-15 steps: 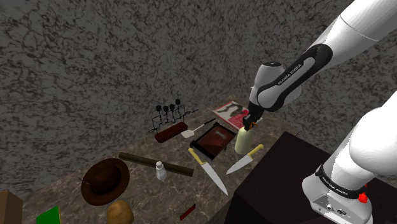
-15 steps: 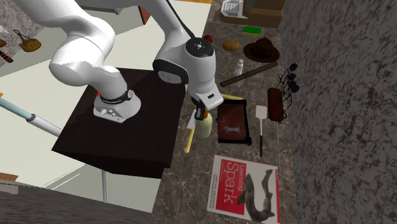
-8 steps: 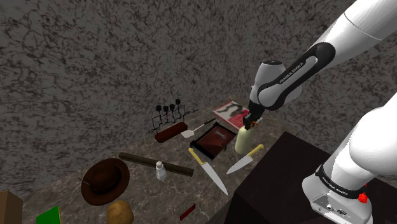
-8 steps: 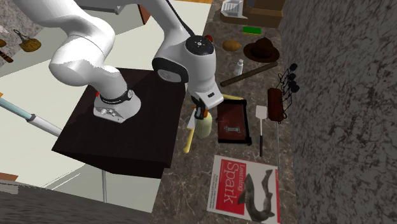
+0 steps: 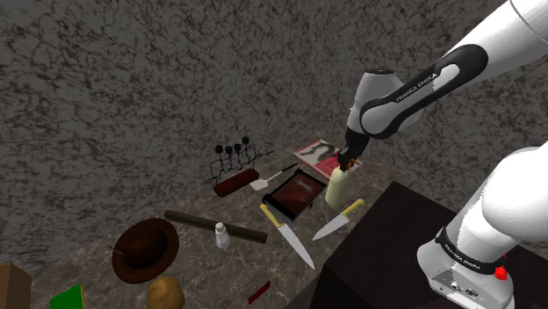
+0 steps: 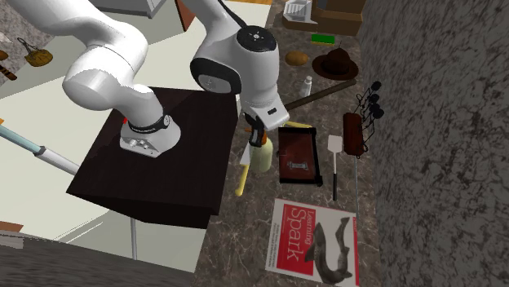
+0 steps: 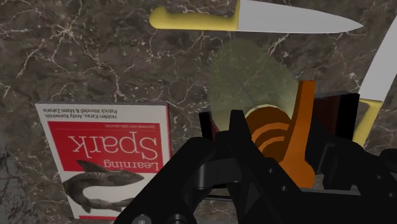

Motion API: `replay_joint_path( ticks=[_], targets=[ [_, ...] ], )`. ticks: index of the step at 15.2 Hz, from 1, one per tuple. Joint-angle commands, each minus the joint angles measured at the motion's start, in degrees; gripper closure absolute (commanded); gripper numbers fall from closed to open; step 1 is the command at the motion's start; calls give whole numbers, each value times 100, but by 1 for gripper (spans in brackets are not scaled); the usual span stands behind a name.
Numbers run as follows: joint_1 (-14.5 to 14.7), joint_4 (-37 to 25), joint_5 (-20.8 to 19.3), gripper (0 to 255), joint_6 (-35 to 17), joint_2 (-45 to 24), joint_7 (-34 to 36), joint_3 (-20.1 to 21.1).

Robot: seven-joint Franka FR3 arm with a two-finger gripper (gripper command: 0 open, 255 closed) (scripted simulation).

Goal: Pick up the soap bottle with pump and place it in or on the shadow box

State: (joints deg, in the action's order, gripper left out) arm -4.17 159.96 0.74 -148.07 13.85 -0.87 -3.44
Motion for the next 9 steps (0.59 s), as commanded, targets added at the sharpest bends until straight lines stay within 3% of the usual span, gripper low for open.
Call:
replay_joint_path(
  ticks=[1,9],
  targets=[
    [-11,-26,-22,255,229,202,19,8],
    [-37,-244,-67,255,1054,809,64,33]
  ],
)
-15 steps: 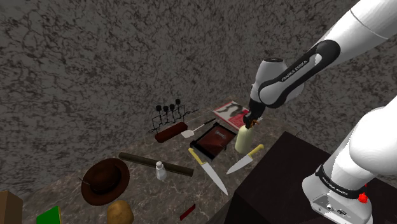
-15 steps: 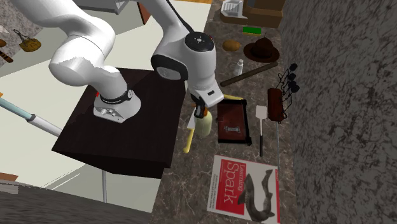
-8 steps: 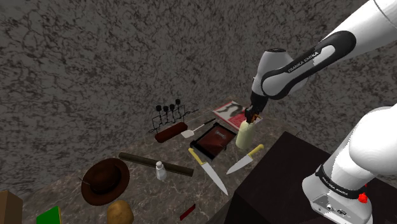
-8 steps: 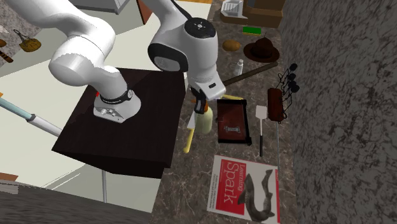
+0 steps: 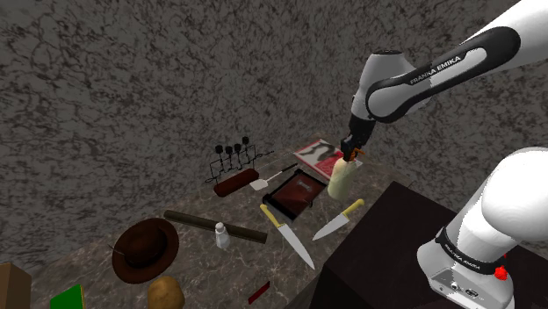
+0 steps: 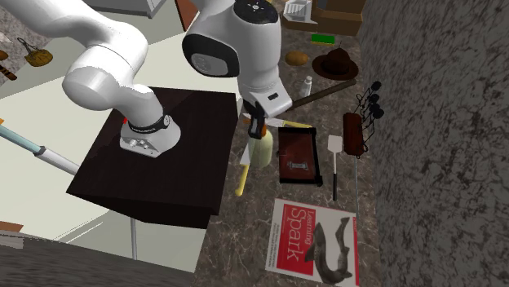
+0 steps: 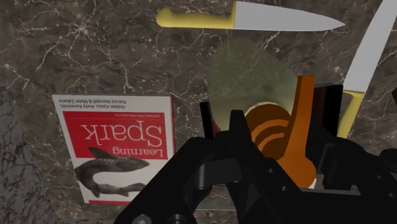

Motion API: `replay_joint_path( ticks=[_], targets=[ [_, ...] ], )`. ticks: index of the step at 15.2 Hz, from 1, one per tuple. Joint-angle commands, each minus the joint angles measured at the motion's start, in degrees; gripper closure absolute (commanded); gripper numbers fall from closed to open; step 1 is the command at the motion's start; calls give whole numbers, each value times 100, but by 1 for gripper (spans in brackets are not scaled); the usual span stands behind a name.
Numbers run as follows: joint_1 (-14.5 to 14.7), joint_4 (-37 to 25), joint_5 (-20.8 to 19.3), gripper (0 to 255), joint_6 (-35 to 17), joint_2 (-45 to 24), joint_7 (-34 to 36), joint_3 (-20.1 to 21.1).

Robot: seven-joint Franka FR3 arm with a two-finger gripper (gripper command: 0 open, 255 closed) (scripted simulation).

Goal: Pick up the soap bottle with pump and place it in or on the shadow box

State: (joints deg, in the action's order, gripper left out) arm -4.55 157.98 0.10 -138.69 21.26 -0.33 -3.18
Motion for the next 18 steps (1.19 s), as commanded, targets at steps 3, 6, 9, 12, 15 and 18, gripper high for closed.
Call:
replay_joint_path(
  ticks=[3,6,9,12,15,18],
  targets=[
    [-6,-153,-12,255,415,261,23,16],
    [80,-610,47,255,660,50,166,122],
    [183,-1268,108,255,906,-358,365,265],
    [265,-1959,135,255,1175,-778,555,390],
    [335,-2689,137,255,1467,-1212,740,498],
    [401,-3464,117,255,1785,-1666,918,592]
  ],
)
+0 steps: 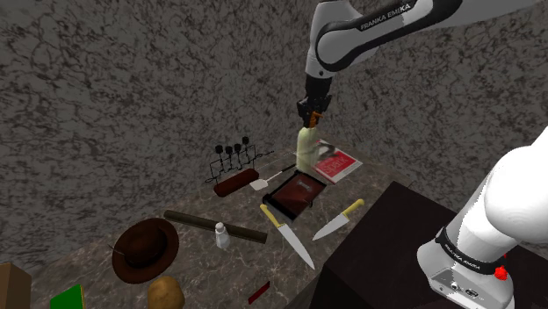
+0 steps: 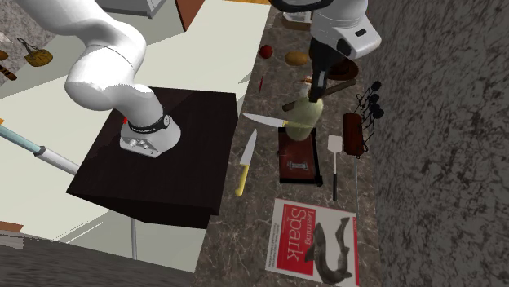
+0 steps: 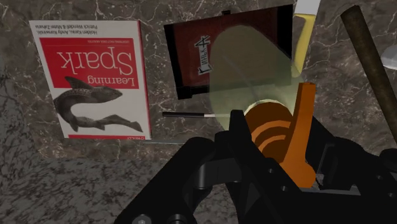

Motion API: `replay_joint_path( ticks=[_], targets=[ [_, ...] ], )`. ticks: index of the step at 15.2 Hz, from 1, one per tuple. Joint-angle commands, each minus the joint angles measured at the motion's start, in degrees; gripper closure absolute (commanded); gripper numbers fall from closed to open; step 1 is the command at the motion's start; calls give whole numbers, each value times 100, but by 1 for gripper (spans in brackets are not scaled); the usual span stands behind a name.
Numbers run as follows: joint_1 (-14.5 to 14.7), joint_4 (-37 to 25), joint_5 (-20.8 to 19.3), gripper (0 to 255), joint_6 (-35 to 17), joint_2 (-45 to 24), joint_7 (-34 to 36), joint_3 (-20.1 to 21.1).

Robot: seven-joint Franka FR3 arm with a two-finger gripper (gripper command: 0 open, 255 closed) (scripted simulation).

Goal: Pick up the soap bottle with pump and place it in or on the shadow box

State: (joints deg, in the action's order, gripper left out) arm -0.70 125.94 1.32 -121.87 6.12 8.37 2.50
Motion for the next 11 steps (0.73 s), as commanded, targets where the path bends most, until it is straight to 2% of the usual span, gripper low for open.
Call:
replay_joint_path(
  ticks=[1,11],
  targets=[
    [32,-448,-13,255,182,-261,87,43],
    [36,-4,-22,255,-576,-575,87,47]
  ],
)
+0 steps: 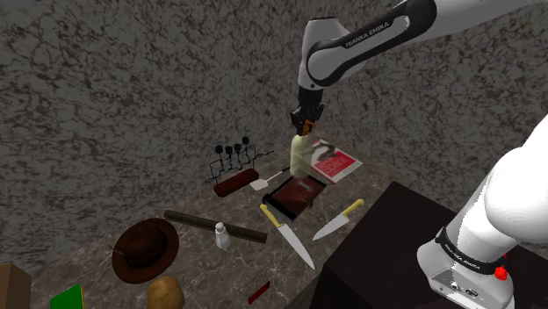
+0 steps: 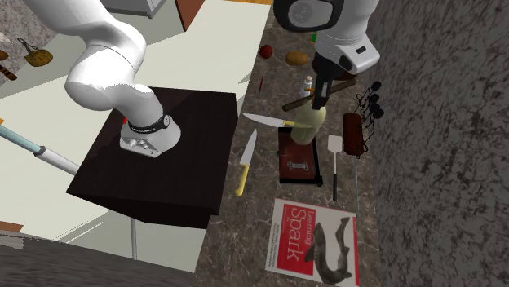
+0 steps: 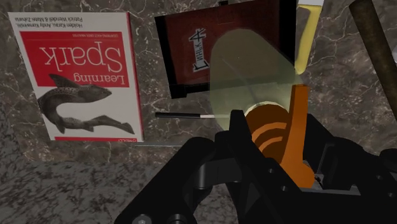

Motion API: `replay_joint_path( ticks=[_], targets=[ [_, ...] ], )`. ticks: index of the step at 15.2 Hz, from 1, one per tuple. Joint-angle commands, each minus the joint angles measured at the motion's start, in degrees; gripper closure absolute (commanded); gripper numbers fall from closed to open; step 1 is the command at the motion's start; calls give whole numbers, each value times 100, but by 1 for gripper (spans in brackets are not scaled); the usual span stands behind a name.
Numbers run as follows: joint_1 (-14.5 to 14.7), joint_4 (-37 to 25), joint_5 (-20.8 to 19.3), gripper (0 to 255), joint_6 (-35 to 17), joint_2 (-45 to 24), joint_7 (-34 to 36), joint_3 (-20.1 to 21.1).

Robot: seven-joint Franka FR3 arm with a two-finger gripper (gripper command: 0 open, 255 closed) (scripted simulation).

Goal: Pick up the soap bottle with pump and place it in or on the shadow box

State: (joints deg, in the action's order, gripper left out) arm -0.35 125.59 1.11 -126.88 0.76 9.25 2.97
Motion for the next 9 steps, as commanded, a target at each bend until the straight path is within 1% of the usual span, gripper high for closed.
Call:
replay_joint_path(
  ticks=[1,9],
  targets=[
    [1,69,-3,255,-151,-76,0,1],
    [4,326,-17,255,-753,-421,5,2]
  ],
)
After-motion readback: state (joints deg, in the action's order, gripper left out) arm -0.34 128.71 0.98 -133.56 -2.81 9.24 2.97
